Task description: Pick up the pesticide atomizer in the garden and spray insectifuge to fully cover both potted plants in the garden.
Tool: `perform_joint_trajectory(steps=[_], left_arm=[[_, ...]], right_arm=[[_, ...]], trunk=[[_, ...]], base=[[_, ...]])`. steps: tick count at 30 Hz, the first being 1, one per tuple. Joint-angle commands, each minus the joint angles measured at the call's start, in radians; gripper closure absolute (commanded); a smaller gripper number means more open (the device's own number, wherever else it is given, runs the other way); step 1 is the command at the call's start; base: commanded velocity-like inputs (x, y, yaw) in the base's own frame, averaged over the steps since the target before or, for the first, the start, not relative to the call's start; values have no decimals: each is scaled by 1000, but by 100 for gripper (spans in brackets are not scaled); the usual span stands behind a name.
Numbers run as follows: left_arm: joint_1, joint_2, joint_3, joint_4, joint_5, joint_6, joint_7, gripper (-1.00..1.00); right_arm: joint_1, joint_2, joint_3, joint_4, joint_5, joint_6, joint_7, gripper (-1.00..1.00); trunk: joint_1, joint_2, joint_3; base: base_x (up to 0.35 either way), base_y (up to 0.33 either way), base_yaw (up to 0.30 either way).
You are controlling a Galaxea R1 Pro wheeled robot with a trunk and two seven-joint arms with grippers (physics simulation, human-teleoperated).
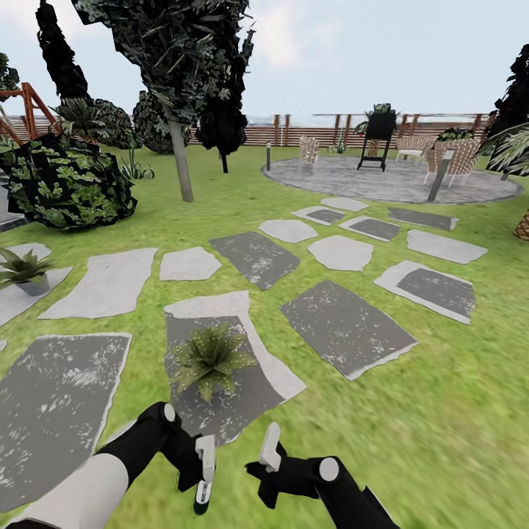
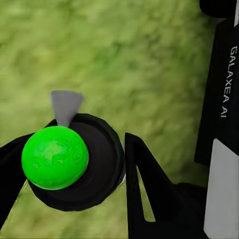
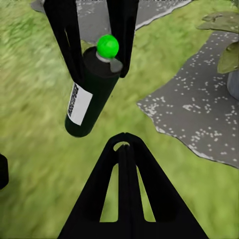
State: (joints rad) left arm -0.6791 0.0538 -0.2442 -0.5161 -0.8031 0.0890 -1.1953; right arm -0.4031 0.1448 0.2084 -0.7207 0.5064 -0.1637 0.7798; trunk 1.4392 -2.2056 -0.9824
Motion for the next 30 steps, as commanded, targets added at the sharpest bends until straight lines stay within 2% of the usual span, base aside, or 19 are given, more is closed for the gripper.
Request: perform_joint_trajectory(steps=[1, 10, 14, 17, 22, 30], left_arm=[[0, -5, -5, -2, 1, 9, 4, 100], [2, -13, -5, 1, 8, -9, 3, 100], [7, -13, -15, 34, 6, -76, 0, 100], [8, -14, -20, 42, 6, -88, -1, 100], [9, -40, -39, 43, 8, -92, 0, 100], [9, -60, -44, 43, 13, -94, 1, 100]], right_arm=[[0, 1, -1, -1, 11, -7, 1, 100], [0, 1, -1, 0, 12, -7, 0, 100], [0, 1, -1, 1, 12, -7, 0, 100], [0, 1, -1, 0, 12, -7, -1, 100], [0, 1, -1, 1, 12, -7, -1, 100], [0, 1, -2, 1, 12, -7, -1, 100]], trunk=[[0, 0, -1], [0, 0, -1], [0, 0, -1], [0, 0, -1], [0, 0, -1], [0, 0, -1]], base=[[0, 0, 0], [0, 0, 0], [0, 0, 0], [0, 0, 0], [0, 0, 0], [0, 0, 0]])
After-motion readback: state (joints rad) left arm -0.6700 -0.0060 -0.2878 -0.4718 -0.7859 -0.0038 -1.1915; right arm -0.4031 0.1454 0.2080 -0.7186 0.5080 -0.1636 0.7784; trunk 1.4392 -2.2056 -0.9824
